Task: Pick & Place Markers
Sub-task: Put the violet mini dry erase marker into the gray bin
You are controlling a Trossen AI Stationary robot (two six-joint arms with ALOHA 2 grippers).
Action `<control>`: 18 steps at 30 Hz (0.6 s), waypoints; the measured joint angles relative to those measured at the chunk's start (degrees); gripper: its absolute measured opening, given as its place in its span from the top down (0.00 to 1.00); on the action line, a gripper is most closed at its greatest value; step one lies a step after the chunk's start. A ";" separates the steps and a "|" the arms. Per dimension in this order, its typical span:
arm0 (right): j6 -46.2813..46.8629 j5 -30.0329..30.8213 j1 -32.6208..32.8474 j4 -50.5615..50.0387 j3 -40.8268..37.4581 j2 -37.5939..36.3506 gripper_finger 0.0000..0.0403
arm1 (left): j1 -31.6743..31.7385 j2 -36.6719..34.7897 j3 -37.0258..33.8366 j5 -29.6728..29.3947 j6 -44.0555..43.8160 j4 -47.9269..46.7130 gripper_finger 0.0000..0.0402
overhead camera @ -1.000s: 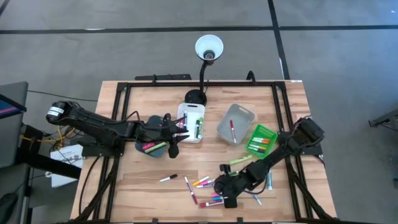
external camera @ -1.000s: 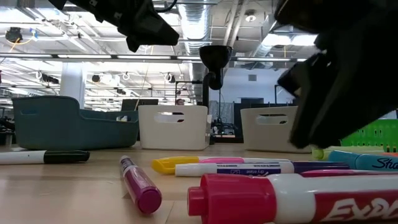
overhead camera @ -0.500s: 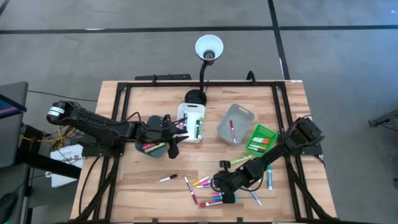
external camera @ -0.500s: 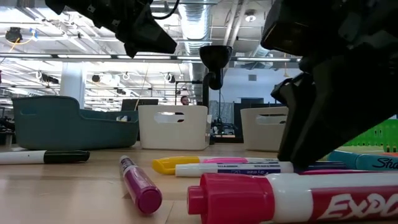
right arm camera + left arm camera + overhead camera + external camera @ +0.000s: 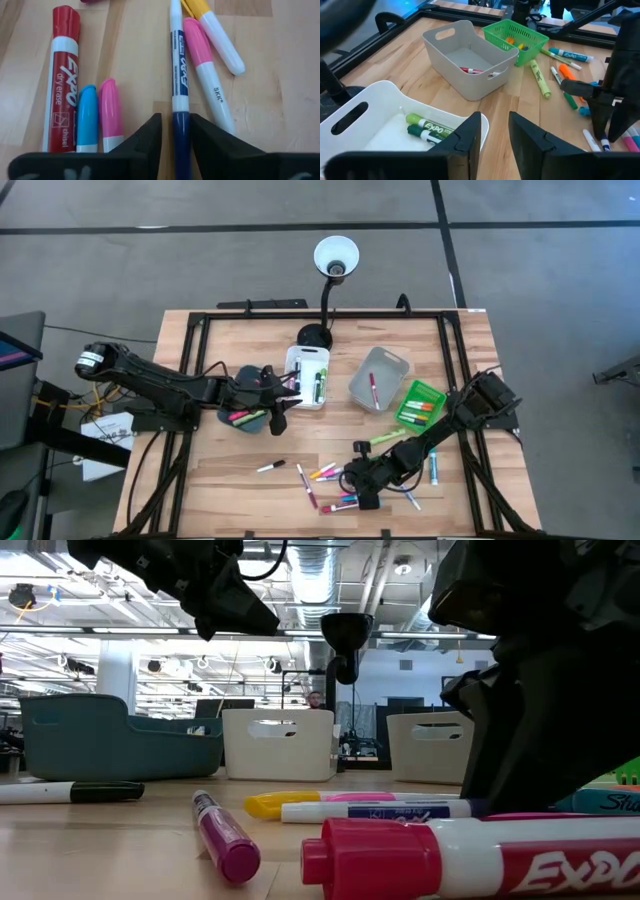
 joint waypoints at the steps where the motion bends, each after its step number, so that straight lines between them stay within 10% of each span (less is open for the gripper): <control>1: -0.01 0.05 -0.02 -0.04 -0.04 -0.11 0.79 | -0.02 0.00 0.00 0.00 0.00 0.04 0.76; 7: -0.83 -0.16 -0.13 -0.12 -0.24 -2.17 0.95 | 0.07 0.00 0.00 0.00 0.19 0.05 0.76; 18: -3.14 -0.27 -2.82 -2.85 1.56 -14.04 0.91 | 0.85 0.00 0.02 -0.02 0.83 0.39 0.76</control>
